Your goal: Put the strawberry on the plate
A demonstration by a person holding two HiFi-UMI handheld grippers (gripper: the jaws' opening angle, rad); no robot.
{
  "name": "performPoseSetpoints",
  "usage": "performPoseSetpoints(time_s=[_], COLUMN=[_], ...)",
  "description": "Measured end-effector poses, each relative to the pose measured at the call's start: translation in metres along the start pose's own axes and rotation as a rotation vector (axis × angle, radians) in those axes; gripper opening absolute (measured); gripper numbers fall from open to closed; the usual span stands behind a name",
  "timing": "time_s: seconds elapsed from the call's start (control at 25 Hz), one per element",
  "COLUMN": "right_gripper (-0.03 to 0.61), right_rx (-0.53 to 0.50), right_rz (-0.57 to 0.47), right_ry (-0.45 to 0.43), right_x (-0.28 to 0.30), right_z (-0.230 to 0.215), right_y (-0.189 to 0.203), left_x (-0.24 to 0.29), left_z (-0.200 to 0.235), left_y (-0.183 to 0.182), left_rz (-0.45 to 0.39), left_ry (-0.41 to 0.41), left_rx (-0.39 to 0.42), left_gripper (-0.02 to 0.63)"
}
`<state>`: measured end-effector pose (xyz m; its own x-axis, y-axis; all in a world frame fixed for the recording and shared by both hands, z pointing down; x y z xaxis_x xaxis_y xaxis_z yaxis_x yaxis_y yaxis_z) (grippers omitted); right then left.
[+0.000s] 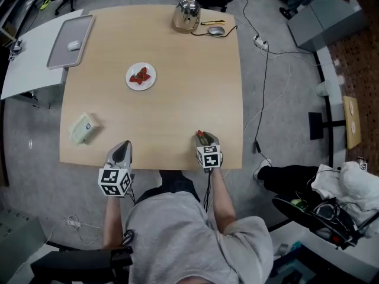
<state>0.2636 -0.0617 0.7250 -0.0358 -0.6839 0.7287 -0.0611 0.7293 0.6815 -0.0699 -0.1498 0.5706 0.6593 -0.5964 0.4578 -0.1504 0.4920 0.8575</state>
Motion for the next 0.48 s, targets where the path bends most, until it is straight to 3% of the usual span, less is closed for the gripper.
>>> performPoseSetpoints(time_s=[0.48], right_gripper=[0.141], right_rx=[-0.032], right_rz=[-0.074], right_ry=[-0.069], right_x=[-0.001], right_z=[0.024], right_y=[-0.038], left_x=[-0.009], left_z=[0.016], left_y=[0.012], left_rz=[-0.002], left_ry=[-0.041], left_rx=[-0.043], left_gripper=[0.02])
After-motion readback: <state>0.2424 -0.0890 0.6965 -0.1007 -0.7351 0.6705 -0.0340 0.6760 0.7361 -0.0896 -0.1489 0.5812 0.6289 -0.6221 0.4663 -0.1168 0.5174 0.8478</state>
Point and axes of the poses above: the fingertips, and each gripper's own axes: x forward along the fingers, z to its left, y out of its underside, the point moved 6 cm from there along -x, backward along the fingers, and after that the axes turned 2 degrees about -z, right-handed, at the moved point
